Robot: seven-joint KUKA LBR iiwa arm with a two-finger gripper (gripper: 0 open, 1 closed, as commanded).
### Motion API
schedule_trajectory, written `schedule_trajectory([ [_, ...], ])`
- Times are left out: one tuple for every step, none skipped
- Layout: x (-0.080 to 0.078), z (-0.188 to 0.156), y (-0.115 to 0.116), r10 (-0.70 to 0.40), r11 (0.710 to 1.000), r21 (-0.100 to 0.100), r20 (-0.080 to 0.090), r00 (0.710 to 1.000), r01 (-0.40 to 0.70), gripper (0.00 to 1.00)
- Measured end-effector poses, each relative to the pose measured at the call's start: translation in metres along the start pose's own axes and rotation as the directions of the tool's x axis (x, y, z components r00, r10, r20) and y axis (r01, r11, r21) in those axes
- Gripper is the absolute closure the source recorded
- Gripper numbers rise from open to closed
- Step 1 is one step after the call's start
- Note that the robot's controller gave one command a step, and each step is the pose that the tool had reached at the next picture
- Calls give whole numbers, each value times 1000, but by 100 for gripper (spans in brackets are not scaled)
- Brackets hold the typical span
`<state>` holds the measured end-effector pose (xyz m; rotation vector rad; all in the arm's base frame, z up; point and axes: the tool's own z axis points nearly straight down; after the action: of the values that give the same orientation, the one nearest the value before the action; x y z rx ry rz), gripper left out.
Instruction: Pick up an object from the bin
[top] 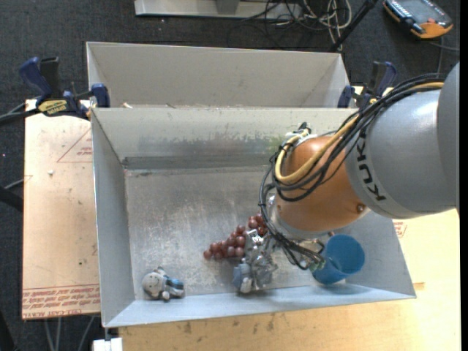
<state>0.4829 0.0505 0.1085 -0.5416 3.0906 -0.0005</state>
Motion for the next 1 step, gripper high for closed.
schedule_trajectory([
  [14,-68,-68,72,997,-1,-2,997,-72,100],
])
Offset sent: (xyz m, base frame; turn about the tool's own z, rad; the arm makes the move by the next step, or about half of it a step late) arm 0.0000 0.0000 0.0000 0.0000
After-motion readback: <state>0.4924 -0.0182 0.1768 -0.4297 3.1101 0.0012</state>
